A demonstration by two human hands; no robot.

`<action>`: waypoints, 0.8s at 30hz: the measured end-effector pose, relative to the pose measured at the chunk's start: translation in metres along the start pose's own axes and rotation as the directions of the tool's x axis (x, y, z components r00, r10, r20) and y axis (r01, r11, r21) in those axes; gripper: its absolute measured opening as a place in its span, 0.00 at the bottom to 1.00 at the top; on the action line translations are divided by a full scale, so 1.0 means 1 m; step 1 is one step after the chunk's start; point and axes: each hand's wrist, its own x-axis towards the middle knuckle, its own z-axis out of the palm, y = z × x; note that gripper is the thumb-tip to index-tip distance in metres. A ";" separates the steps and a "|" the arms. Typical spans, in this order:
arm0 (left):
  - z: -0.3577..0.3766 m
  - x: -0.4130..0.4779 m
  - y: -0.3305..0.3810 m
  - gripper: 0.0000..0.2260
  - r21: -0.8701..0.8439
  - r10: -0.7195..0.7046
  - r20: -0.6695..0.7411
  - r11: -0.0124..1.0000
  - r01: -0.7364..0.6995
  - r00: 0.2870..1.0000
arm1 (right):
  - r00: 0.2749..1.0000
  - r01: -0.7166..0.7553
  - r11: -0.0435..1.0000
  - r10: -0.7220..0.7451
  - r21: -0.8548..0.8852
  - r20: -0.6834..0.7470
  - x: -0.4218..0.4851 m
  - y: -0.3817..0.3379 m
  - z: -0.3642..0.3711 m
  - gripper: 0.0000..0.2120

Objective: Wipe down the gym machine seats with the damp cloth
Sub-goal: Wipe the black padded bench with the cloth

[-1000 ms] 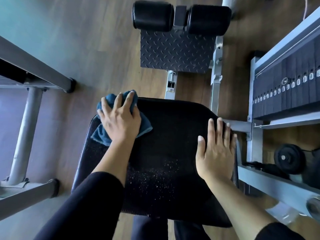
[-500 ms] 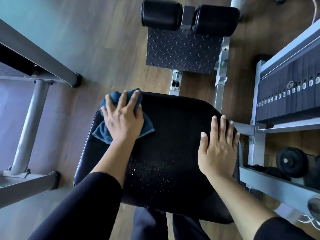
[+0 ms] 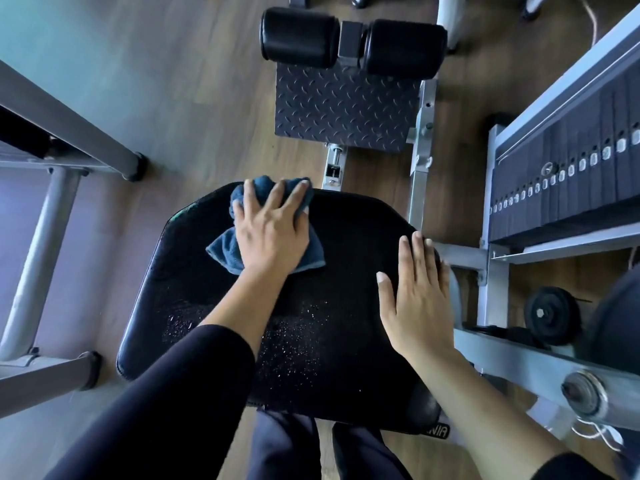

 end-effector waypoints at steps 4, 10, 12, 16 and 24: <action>0.008 -0.014 0.057 0.19 -0.026 0.306 0.014 0.952 -0.305 0.952 | 0.998 0.058 0.995 -0.055 -0.084 0.043 -0.010 0.024 -0.006 0.32; 0.002 -0.048 0.050 0.19 -0.110 0.620 0.033 0.782 -0.613 0.784 | 0.997 0.064 0.996 -0.061 -0.055 0.047 -0.016 0.030 -0.008 0.30; 0.000 -0.048 0.026 0.19 -0.116 0.602 0.018 0.794 -0.597 0.798 | 0.997 0.072 0.996 -0.069 -0.058 0.045 -0.015 0.031 -0.008 0.30; 0.003 -0.012 0.025 0.19 -0.056 0.299 -0.006 0.953 -0.299 0.954 | 0.997 0.072 0.996 -0.070 -0.057 0.046 -0.014 0.030 -0.007 0.30; 0.008 -0.022 0.034 0.18 -0.112 0.465 -0.032 0.878 -0.466 0.885 | 0.996 0.087 0.995 -0.087 -0.039 0.013 0.006 0.011 -0.008 0.29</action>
